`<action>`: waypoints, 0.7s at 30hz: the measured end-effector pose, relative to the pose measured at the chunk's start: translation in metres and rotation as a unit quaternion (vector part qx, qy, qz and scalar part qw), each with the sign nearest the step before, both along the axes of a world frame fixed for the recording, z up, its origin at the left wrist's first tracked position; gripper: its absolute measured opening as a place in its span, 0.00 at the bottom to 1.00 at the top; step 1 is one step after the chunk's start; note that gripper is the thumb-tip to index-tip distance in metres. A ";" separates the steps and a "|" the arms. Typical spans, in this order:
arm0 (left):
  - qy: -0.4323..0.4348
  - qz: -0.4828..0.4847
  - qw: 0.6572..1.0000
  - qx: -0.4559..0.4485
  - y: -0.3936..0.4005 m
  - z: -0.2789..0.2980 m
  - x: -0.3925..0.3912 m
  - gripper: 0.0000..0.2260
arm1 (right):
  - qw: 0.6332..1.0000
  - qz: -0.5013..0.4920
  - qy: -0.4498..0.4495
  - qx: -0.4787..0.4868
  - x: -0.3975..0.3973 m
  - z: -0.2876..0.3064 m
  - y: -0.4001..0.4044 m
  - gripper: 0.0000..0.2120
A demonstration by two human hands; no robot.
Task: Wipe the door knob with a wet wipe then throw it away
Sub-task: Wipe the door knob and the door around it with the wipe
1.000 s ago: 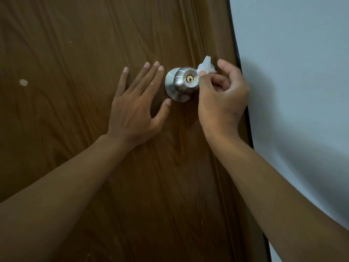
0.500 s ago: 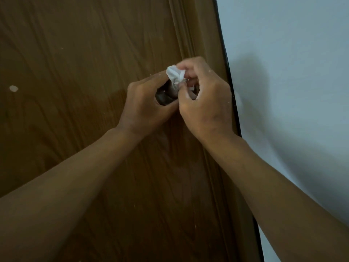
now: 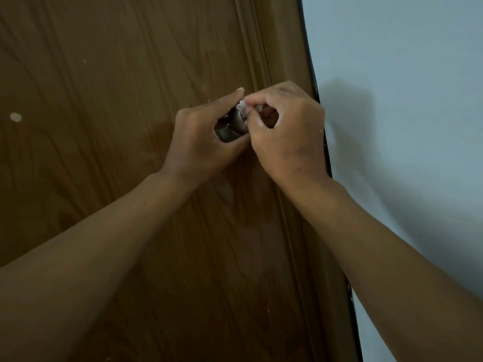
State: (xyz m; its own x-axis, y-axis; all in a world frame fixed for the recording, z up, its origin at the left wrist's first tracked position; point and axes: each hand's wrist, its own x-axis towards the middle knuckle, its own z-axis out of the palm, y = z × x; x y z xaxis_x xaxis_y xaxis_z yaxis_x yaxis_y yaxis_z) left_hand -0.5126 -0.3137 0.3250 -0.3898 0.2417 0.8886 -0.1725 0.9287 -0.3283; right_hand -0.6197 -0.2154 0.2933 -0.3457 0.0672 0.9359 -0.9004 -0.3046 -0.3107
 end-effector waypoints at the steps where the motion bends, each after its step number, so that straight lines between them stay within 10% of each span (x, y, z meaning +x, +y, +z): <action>1: 0.001 0.003 1.000 -0.002 0.000 0.000 0.000 0.26 | 1.000 -0.006 -0.006 0.000 0.000 0.000 0.001 0.08; 21: -0.005 -0.019 1.000 0.005 0.004 0.003 0.001 0.25 | 0.999 -0.023 -0.021 0.021 0.007 0.011 0.008 0.06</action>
State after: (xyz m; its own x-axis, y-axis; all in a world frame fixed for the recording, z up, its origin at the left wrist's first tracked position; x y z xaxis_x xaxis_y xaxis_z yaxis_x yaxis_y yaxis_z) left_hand -0.5112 -0.3095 0.3278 -0.3888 0.2477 0.8874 -0.1342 0.9377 -0.3205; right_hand -0.6127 -0.2073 0.3042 -0.3813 0.0453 0.9233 -0.8995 -0.2488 -0.3593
